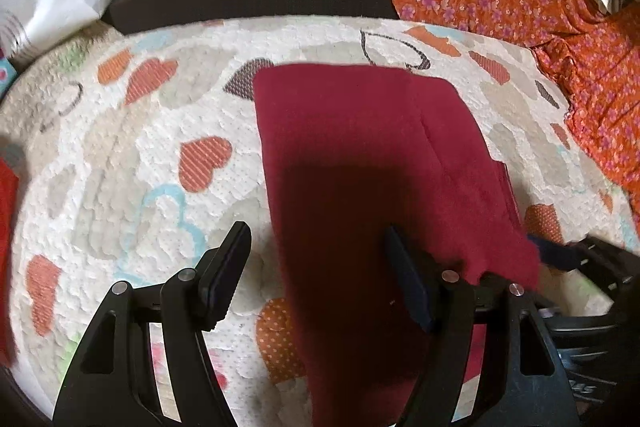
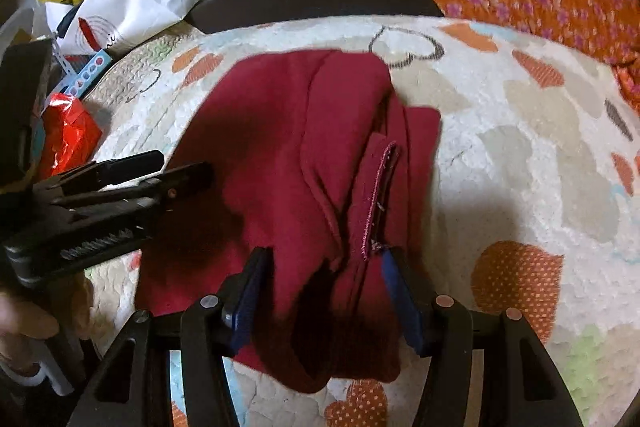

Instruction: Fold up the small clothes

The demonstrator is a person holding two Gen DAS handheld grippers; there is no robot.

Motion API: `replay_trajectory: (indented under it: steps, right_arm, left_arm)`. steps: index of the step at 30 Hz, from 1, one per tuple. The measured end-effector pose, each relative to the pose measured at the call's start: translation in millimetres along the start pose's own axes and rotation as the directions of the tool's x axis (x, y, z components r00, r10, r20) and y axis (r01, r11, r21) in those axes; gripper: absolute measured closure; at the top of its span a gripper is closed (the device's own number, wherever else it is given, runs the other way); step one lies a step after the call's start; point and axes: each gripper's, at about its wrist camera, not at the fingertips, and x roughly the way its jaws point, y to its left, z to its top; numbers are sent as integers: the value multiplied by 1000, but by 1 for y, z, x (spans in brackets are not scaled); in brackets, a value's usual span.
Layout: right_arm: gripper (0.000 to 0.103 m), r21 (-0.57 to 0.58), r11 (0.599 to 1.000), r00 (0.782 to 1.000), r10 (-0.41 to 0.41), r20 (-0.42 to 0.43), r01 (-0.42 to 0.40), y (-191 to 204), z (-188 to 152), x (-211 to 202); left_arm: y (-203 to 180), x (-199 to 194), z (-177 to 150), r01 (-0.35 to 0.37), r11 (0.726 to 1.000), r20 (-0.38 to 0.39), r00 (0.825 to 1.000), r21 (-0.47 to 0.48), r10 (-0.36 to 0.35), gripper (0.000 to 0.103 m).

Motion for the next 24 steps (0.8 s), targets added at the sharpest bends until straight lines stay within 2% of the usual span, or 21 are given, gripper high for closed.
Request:
replay_trajectory:
  steps: [4, 8, 11, 14, 18, 24]
  right_arm:
    - [46, -13, 999, 995, -43, 87, 45, 9, 4, -28]
    - [46, -20, 995, 983, -96, 159, 101, 22, 8, -49]
    - [46, -20, 990, 974, -133, 181, 138, 29, 13, -55]
    - [46, -6, 985, 968, -166, 188, 170, 34, 14, -57]
    - [46, 13, 987, 967, -158, 199, 159, 37, 15, -58]
    - [46, 17, 988, 966, -153, 206, 152, 42, 13, -59]
  left_arm:
    - [-2, -10, -2, -39, 999, 49, 998, 23, 38, 33]
    - [4, -21, -2, -12, 1000, 61, 998, -11, 12, 33]
    - [7, -30, -3, -7, 999, 79, 997, -32, 10, 33]
    - [11, -41, -4, -38, 998, 108, 993, -55, 43, 33]
    - [18, -54, -5, -50, 996, 151, 987, -78, 62, 33]
    - [23, -63, -7, -65, 994, 175, 981, -86, 80, 33]
